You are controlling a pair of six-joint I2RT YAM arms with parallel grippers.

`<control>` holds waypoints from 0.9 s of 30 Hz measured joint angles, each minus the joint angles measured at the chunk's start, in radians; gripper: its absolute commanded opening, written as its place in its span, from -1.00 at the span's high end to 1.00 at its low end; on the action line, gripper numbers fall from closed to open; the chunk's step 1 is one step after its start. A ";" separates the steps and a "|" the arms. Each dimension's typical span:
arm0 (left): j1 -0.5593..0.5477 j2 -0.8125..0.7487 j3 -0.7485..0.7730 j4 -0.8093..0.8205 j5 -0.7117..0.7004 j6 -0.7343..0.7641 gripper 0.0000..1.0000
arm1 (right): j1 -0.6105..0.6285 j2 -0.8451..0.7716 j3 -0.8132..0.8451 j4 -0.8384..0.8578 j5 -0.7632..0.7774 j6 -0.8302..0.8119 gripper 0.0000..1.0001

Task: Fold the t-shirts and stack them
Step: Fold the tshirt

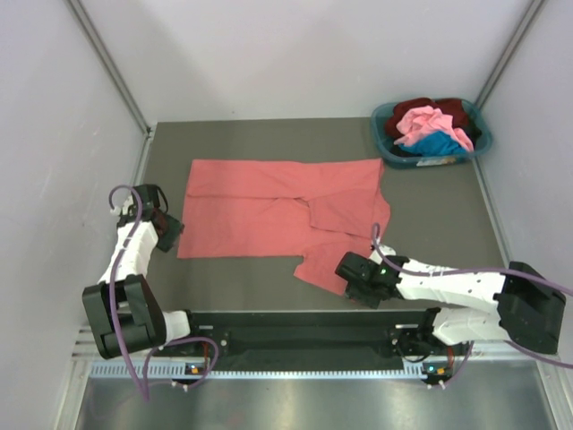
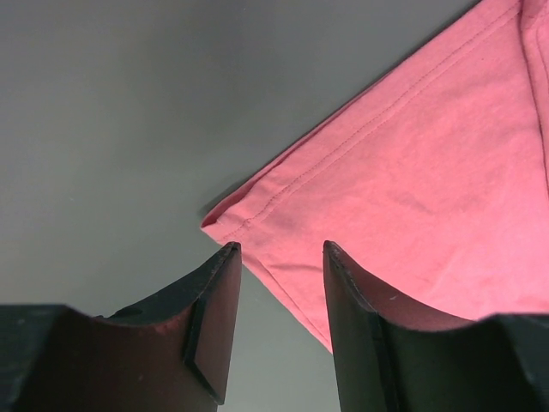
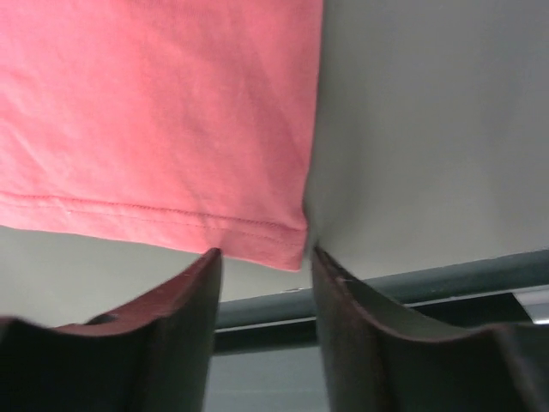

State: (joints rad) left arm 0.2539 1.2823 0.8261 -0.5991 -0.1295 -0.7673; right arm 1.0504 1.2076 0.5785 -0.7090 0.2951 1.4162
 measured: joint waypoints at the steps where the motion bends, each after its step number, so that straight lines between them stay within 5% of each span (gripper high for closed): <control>1: 0.000 0.000 0.000 -0.004 0.000 -0.006 0.06 | 0.005 0.004 0.001 0.004 0.001 0.005 0.18; 6: 0.000 -0.011 -0.017 -0.011 0.009 -0.025 0.01 | 0.016 0.008 -0.003 0.012 0.011 0.031 1.00; 19: 0.000 -0.026 -0.031 -0.061 0.026 -0.028 0.01 | 0.032 -0.025 0.109 -0.005 0.063 -0.056 1.00; 27: 0.000 -0.089 -0.024 -0.124 -0.006 -0.153 0.01 | 0.036 -0.026 0.143 0.047 0.066 -0.140 1.00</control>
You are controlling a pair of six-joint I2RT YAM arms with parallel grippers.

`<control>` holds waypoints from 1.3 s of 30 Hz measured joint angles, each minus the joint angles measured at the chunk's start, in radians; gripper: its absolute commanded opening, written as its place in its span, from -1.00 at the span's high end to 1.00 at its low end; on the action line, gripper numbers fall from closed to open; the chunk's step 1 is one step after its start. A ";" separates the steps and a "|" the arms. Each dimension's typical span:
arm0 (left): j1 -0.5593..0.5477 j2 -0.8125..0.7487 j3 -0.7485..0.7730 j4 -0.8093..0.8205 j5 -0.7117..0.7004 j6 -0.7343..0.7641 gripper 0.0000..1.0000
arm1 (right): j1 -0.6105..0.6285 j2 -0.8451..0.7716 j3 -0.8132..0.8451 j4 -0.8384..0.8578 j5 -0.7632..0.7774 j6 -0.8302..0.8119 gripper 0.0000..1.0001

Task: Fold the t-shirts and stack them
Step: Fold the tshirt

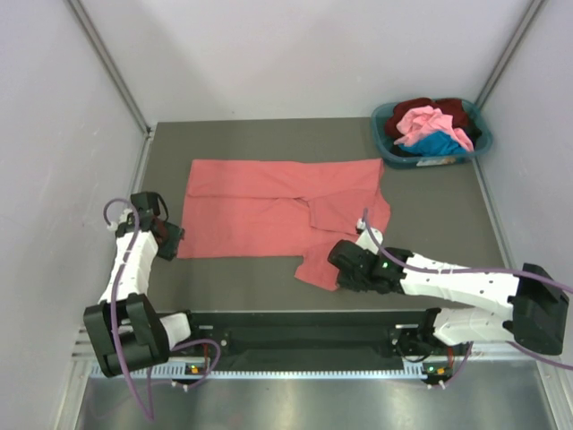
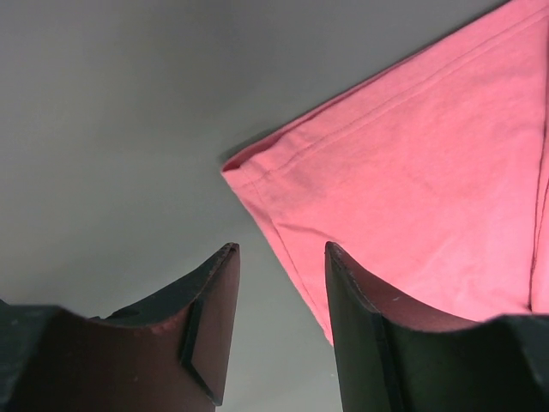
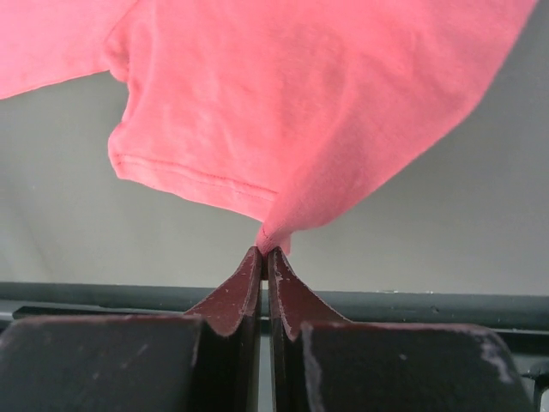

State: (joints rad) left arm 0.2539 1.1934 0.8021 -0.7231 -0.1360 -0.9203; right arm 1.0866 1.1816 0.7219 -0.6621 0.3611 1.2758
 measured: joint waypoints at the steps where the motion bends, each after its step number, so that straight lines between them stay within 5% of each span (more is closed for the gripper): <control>1: 0.000 -0.011 -0.011 0.010 0.006 -0.018 0.02 | 0.000 0.001 0.000 0.006 0.000 -0.009 1.00; 20: 0.000 0.089 -0.109 0.124 0.016 -0.153 0.11 | 0.003 -0.107 0.021 0.010 0.039 -0.123 1.00; 26: 0.000 0.182 -0.115 0.177 0.034 -0.154 0.42 | 0.004 -0.107 0.040 0.001 0.048 -0.128 1.00; 30: 0.000 0.186 -0.118 0.193 0.025 -0.148 1.00 | 0.004 -0.107 0.063 -0.026 0.072 -0.129 1.00; 39: -0.005 0.085 -0.117 0.175 -0.008 -0.067 1.00 | 0.004 -0.182 0.105 -0.178 0.160 -0.142 1.00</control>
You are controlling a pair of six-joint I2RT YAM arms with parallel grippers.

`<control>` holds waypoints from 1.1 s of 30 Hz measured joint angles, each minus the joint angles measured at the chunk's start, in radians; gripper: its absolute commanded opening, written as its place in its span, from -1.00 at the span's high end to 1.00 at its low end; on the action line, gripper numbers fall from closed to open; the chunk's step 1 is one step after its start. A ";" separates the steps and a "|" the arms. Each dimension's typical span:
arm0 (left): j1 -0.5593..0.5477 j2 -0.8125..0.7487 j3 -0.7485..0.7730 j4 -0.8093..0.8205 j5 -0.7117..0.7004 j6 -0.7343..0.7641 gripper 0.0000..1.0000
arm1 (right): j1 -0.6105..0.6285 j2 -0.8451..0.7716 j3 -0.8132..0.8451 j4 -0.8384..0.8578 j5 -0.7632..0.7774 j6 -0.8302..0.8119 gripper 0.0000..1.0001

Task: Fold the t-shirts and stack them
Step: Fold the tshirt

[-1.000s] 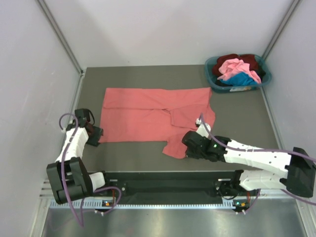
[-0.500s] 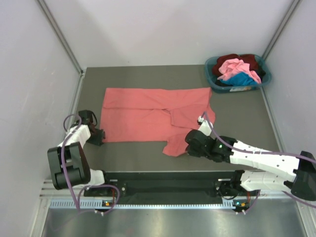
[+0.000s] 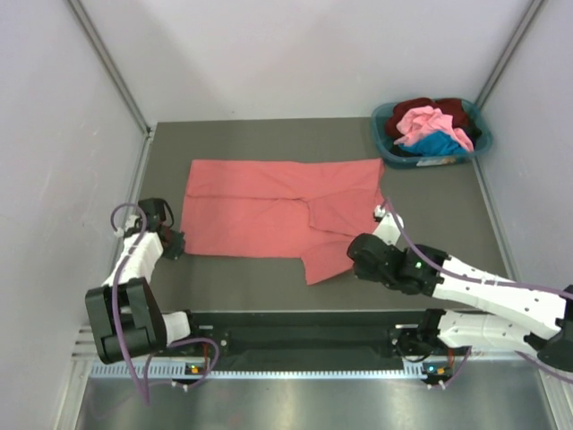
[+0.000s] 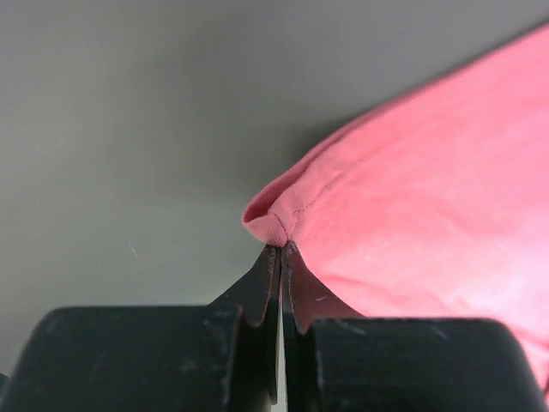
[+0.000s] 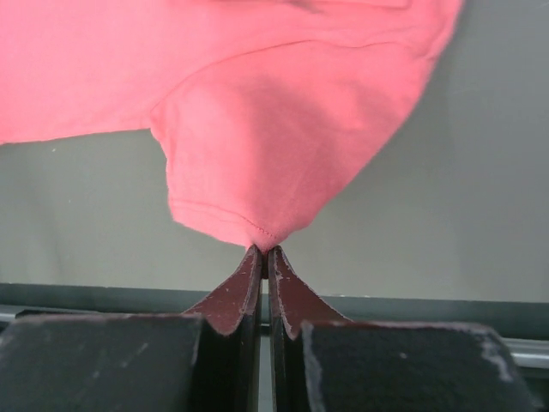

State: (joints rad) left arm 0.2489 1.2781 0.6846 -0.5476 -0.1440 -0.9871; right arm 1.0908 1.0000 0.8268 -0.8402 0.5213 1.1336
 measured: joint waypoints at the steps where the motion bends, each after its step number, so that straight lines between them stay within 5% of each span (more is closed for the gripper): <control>1: -0.002 -0.021 0.000 0.000 0.000 0.009 1.00 | 0.000 -0.016 0.000 -0.014 0.006 -0.003 1.00; 15: -0.041 -0.087 0.041 -0.037 0.023 0.146 1.00 | 0.000 -0.219 0.003 -0.047 0.050 -0.095 1.00; 25: -0.041 0.006 0.206 -0.050 0.012 0.219 1.00 | -0.035 0.000 0.168 -0.090 0.077 -0.176 1.00; 33: -0.042 0.151 0.311 -0.050 0.027 0.262 1.00 | -0.232 0.115 0.218 -0.068 -0.035 -0.363 1.00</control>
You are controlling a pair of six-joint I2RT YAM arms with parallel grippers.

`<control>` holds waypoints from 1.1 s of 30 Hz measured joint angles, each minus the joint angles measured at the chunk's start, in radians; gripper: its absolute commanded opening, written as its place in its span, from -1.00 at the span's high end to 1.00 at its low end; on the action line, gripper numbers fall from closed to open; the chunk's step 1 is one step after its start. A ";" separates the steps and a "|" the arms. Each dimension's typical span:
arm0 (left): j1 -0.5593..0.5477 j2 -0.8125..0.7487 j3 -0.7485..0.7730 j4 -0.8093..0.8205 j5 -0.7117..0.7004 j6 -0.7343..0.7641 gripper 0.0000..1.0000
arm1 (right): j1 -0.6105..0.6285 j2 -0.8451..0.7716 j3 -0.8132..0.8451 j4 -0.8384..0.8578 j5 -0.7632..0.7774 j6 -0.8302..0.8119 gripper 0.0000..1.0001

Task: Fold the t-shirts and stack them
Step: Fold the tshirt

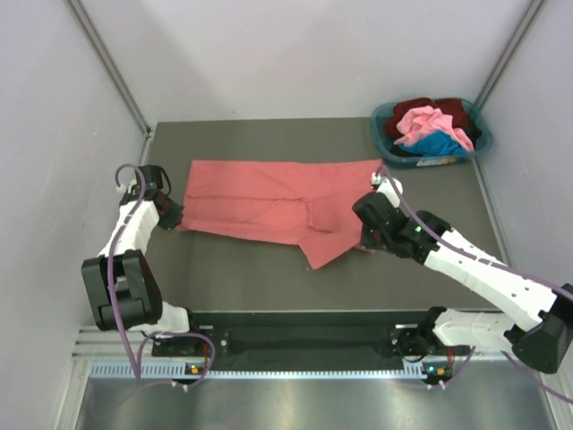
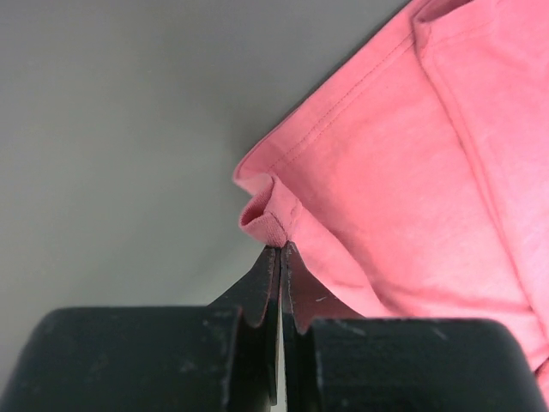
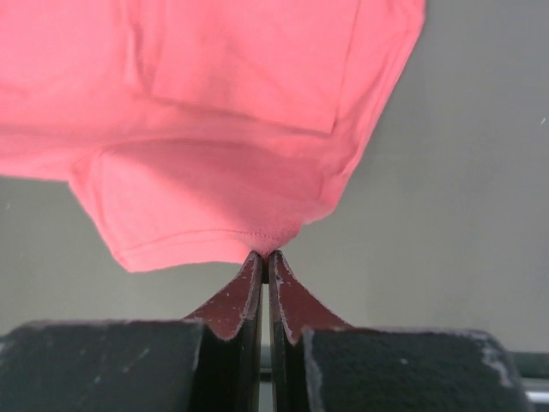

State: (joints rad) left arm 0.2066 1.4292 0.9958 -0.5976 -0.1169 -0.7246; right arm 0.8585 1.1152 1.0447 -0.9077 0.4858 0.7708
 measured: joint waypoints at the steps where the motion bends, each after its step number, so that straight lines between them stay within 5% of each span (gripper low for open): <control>1: 0.000 0.018 0.006 0.002 0.006 0.005 1.00 | -0.038 0.008 0.006 0.008 -0.026 -0.029 1.00; 14: -0.063 0.259 0.185 0.001 0.018 0.083 1.00 | -0.373 0.259 0.126 0.112 -0.320 -0.303 1.00; 33: -0.106 0.450 0.390 -0.061 -0.097 0.142 1.00 | -0.475 0.451 0.326 0.093 -0.379 -0.420 1.00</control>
State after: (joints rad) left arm 0.1005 1.8793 1.3861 -0.6586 -0.2134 -0.5827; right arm 0.3832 1.5665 1.3705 -0.8143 0.1066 0.3504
